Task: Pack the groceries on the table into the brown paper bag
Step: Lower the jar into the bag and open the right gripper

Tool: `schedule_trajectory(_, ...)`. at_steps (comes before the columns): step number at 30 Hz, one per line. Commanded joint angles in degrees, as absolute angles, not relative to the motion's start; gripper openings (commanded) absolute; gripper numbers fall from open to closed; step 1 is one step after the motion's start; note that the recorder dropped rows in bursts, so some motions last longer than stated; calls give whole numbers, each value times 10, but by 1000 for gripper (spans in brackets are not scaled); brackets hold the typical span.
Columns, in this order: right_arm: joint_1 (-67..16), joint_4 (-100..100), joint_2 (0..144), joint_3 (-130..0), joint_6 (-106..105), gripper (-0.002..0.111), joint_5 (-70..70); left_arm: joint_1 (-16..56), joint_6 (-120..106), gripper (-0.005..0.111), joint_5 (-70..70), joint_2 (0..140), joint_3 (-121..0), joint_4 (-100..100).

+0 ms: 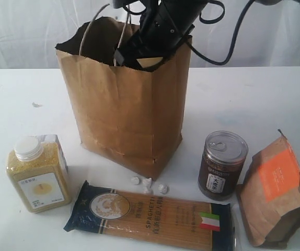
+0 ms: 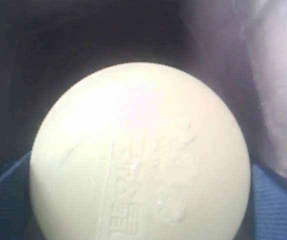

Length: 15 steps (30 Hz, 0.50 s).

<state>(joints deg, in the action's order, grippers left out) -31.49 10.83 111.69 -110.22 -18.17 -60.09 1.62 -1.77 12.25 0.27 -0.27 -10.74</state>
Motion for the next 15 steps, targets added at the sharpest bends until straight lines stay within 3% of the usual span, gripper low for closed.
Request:
schedule_trajectory(1,-315,101,1089,-1109,-198,85,-602,21,-14,0,119,0,0,-108)
schedule_trajectory(8,-315,95,1085,-1107,-208,86,-634,21,-14,0,119,0,0,-108)
schedule_trajectory(15,-315,99,1097,-1107,-208,96,-613,21,-14,0,119,0,0,-108)
